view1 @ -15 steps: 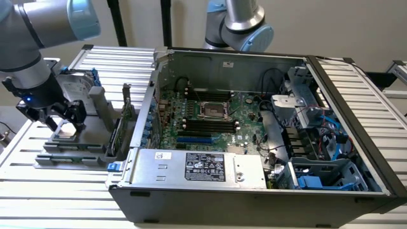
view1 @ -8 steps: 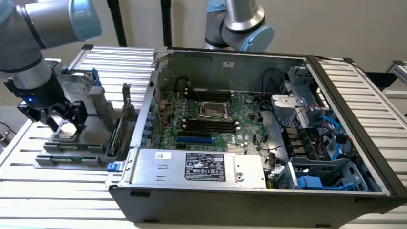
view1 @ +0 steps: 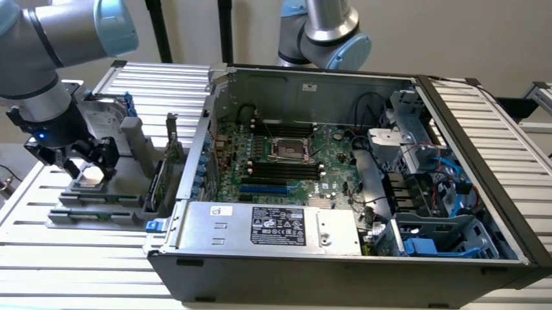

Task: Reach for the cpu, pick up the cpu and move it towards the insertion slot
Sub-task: 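Pick up the cpu and move it towards the insertion slot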

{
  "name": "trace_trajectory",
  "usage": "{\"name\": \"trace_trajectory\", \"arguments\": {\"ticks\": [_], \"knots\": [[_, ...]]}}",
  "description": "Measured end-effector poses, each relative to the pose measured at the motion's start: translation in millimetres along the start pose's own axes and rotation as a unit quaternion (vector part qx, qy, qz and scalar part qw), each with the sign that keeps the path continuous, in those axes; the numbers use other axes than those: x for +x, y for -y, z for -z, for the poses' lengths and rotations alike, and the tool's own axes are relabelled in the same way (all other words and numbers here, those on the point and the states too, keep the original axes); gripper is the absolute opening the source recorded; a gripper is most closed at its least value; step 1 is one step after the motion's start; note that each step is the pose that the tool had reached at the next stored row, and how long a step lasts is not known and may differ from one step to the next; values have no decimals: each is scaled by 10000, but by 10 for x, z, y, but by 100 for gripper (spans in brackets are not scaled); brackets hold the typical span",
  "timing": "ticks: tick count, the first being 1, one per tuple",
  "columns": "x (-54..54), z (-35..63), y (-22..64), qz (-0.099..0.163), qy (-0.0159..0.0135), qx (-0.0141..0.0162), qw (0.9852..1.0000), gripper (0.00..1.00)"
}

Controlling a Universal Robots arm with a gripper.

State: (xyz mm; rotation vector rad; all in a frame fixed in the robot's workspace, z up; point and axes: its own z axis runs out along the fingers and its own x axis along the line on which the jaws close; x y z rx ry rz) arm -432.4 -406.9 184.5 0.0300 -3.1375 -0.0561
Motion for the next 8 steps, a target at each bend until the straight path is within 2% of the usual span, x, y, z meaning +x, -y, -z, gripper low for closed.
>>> {"name": "trace_trajectory", "arguments": {"ticks": [4, 8], "knots": [[0, -2, 0, -3, -6, -1, 10000, 71], [1, -1, 0, -20, -43, -1, 10000, 71]]}}
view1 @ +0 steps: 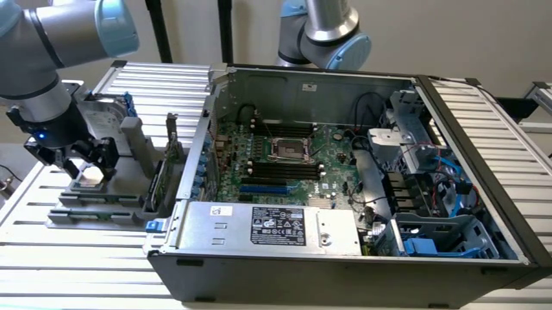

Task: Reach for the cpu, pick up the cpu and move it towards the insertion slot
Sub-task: 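Pick up the cpu and move it towards the insertion slot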

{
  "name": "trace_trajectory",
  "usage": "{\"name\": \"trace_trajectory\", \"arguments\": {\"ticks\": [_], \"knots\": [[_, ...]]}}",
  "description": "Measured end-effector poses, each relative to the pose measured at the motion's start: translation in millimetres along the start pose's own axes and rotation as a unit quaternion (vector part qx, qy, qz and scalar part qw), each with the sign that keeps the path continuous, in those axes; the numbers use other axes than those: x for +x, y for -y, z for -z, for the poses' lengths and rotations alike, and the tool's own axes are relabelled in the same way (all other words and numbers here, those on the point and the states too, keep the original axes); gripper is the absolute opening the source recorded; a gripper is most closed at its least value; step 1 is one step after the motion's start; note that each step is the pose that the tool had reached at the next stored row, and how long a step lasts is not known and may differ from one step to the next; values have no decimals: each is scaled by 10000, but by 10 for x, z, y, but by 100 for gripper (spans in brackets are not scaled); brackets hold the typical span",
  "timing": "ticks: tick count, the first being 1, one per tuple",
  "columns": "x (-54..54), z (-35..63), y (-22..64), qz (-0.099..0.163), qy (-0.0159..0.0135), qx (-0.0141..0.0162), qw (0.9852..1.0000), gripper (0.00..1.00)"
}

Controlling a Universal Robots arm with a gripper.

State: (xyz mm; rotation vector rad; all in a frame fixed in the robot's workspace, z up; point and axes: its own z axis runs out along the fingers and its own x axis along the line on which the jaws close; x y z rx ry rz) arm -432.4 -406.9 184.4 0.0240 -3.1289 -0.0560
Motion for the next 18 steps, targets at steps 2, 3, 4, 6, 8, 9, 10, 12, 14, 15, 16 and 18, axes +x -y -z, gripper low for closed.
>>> {"name": "trace_trajectory", "arguments": {"ticks": [2, 3, 4, 6, 8, 9, 10, 12, 14, 15, 16, 18], "knots": [[0, 0, 0, -3, -3, 0, 10000, 71], [-1, -1, 0, -4, -3, -1, 10000, 71], [-1, -1, 0, -3, -2, -1, 10000, 71], [-1, -1, 0, -4, -2, -1, 10000, 71], [-1, -1, 0, -4, -2, -1, 10000, 71], [-1, -1, 0, -4, -2, -1, 10000, 71], [-1, -1, 0, -4, -2, -1, 10000, 71], [-1, -1, 0, -4, -3, -1, 10000, 69], [-1, -1, 0, -4, -3, -1, 10000, 62], [0, -1, 0, -4, -3, 0, 10000, 62], [-1, -1, 0, -3, -4, -1, 10000, 60], [0, 0, 0, -4, -6, 0, 10000, 55]]}}
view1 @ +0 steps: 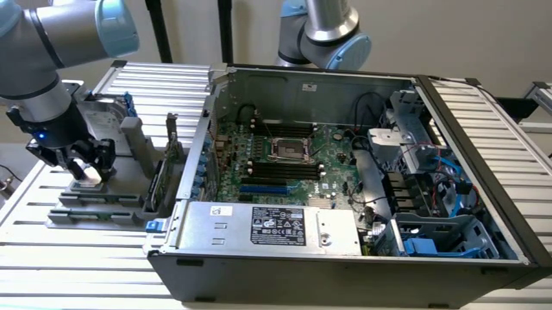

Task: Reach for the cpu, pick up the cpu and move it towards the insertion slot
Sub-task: 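Pick up the cpu and move it towards the insertion slot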

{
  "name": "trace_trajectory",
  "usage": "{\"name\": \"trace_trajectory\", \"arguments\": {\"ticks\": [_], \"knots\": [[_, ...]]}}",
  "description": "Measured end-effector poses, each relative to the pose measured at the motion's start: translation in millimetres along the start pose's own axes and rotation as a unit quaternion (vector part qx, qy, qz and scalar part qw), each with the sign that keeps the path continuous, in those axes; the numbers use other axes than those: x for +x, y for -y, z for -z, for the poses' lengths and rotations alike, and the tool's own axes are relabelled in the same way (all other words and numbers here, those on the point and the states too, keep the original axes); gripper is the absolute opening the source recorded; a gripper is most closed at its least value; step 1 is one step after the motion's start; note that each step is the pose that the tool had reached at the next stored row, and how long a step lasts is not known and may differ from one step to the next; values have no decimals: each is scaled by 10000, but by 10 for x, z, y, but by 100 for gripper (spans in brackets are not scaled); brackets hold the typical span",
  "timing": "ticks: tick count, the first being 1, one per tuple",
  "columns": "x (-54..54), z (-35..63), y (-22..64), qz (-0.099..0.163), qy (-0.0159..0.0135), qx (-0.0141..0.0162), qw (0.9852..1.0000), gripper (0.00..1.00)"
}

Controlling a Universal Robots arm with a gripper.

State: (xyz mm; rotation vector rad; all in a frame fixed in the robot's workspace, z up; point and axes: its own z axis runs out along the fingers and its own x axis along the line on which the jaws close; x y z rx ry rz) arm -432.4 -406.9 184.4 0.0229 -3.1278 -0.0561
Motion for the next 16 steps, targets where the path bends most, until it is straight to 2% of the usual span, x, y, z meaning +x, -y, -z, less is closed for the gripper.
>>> {"name": "trace_trajectory", "arguments": {"ticks": [16], "knots": [[-1, 1, 0, 0, 0, -1, 10000, 55]]}}
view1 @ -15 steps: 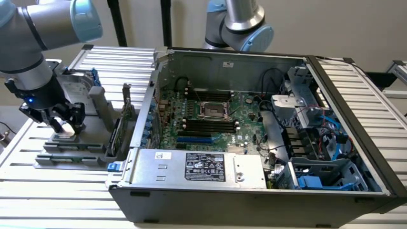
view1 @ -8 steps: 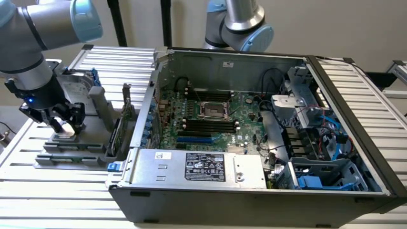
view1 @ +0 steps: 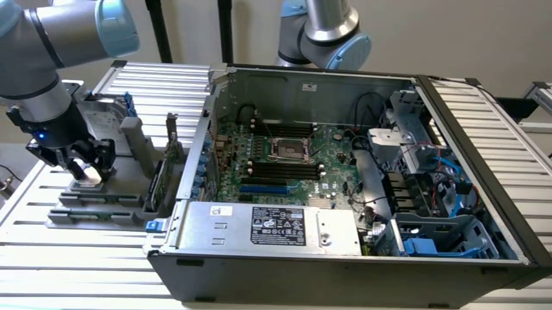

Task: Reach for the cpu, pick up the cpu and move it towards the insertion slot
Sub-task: 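Pick up the cpu and move it towards the insertion slot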

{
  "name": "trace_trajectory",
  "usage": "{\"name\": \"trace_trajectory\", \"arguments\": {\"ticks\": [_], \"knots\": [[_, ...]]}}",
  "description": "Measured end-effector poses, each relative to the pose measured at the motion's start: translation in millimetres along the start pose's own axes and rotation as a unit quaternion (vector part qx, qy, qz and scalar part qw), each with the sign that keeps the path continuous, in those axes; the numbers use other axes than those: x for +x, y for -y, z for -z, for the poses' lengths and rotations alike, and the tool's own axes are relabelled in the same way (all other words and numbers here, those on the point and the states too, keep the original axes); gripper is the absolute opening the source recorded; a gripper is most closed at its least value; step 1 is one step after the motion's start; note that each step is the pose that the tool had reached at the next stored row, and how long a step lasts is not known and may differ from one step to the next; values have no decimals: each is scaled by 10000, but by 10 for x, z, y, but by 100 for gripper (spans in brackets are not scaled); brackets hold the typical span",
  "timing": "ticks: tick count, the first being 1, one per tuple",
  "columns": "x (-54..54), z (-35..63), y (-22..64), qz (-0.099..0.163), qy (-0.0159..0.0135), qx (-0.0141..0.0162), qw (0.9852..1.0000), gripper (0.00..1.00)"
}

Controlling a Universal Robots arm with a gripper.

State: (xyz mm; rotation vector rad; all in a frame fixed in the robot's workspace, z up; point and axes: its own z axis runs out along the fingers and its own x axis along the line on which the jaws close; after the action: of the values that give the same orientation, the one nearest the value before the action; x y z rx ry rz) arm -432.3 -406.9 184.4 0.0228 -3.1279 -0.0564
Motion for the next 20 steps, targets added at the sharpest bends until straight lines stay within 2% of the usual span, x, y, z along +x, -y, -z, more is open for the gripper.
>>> {"name": "trace_trajectory", "arguments": {"ticks": [4, 8, 20], "knots": [[1, 39, -1, 0, -1, 1, 10000, 55], [2, 144, -5, 0, -1, 1, 10000, 55], [8, 674, -16, 0, -2, 1, 10000, 55]]}}
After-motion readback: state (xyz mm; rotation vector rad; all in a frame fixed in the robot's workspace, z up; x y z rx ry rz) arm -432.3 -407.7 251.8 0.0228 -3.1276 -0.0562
